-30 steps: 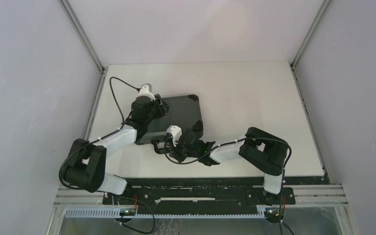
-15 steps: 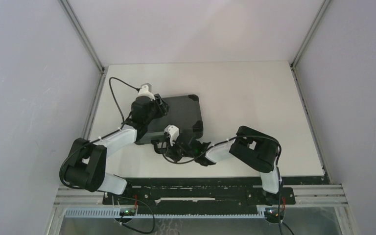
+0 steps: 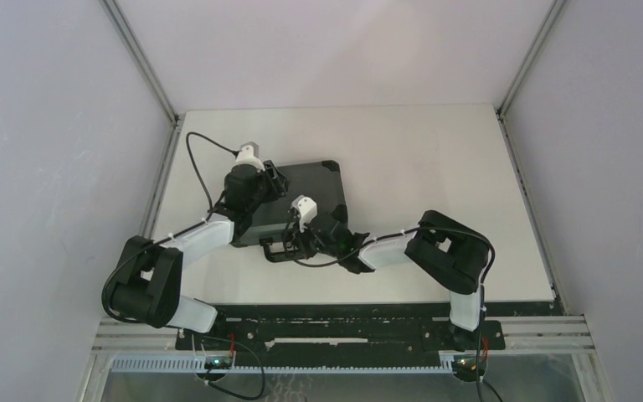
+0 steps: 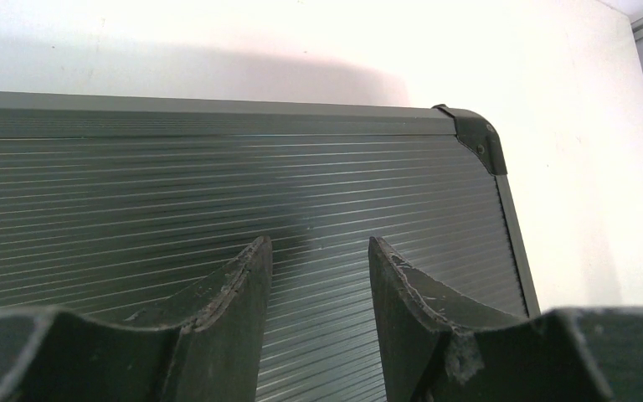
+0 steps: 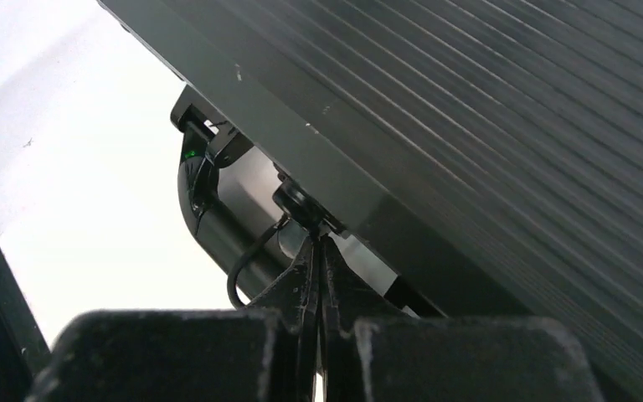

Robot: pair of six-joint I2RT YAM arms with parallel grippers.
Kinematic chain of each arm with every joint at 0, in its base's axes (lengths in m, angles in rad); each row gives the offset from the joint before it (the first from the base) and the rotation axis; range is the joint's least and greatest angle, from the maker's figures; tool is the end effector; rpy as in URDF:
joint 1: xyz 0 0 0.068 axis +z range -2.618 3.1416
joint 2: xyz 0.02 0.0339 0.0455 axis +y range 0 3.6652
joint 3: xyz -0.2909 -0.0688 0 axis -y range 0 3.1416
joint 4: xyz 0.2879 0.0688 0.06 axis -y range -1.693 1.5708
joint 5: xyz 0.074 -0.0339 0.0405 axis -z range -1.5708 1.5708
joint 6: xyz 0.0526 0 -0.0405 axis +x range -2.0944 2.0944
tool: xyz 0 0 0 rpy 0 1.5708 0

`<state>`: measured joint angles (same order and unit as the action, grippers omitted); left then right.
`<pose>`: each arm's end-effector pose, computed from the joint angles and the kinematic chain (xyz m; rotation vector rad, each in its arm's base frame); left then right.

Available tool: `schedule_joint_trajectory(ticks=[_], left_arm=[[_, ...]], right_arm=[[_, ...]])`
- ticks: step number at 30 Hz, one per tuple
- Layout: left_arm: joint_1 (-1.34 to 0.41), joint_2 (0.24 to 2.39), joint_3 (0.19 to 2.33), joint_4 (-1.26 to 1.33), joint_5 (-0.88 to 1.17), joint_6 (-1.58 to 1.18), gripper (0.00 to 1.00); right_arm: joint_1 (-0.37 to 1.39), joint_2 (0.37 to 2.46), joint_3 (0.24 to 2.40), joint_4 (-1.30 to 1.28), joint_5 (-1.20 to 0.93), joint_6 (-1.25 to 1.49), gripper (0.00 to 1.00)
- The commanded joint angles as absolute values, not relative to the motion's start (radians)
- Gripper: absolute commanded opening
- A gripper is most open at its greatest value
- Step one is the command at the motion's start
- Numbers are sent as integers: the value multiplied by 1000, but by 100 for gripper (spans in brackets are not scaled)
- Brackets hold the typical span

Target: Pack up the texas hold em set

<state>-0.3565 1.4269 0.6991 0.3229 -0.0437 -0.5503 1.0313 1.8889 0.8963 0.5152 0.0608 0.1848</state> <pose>0.3283 -0.1198 0.2048 -0.2240 2.0038 -0.5427 0.2241 0.3681 0.1234 -0.8348 1.9486 0.6839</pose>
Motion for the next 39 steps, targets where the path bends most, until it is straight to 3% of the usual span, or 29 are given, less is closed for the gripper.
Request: schedule_joint_trajectory(ticks=[1,12,16,19,39], left_arm=[[-348,1443,662,272,-24,-551,52],[-348,1441,662,289,-1,-560,52],[-348,1448,652,299,8,-566,51],[-348,1442,648,302,8,-568,51],[-348,1418,621,317,11,-578,51]], right_arm=[[951,1877,935,573,140,142,0],[1005,1833,896,492,135,156,0],[1000,1817,865,535,71,245,35],[989,1806,858,546,-8,333,48],[997,1920,966,437,-165,496,67]])
